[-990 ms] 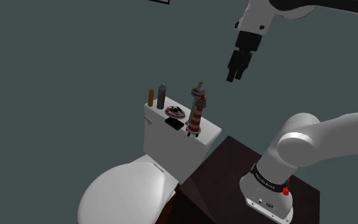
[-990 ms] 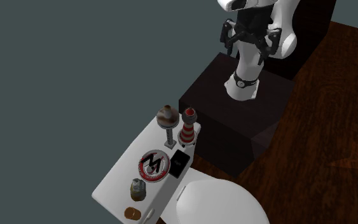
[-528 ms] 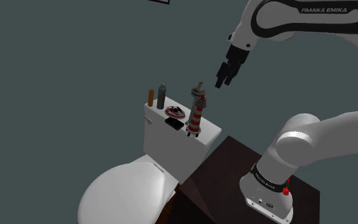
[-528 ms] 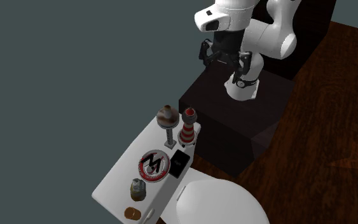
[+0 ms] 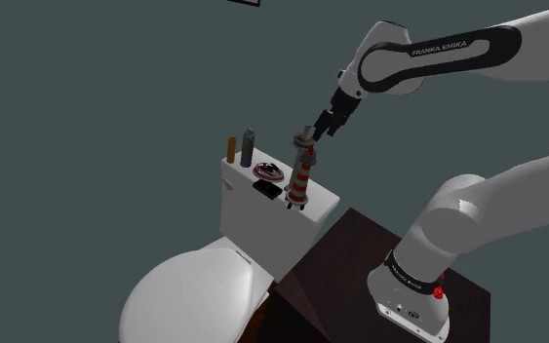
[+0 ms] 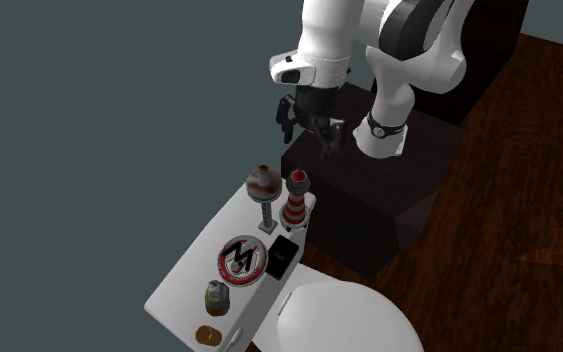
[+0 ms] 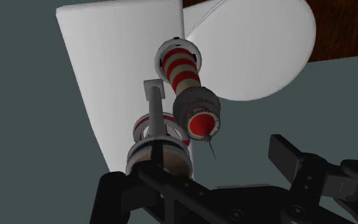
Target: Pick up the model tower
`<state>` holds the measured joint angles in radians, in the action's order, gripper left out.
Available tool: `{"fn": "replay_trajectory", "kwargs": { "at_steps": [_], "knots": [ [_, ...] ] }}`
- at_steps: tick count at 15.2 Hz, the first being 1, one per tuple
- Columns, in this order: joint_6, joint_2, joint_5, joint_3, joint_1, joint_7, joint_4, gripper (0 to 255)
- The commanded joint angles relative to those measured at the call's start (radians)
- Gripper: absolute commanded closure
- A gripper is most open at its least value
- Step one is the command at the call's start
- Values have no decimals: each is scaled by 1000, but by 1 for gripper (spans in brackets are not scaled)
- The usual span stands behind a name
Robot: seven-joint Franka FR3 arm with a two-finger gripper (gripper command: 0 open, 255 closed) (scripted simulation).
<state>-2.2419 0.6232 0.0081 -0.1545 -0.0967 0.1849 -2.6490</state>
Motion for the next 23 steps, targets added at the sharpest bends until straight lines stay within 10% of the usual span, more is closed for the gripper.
{"fn": "replay_trajectory", "kwargs": {
  "at_steps": [1, 6, 15, 16, 23],
  "knots": [
    [-112, -49, 0, -21, -4, 19, -18, 0],
    [-363, -220, 38, -88, 13, 88, -3, 0],
    [-488, -298, 76, -115, 41, 126, -50, 0],
    [-491, -301, 77, -118, 41, 131, -51, 255],
    [-491, -296, 75, -117, 39, 129, -56, 255]
  ]
}}
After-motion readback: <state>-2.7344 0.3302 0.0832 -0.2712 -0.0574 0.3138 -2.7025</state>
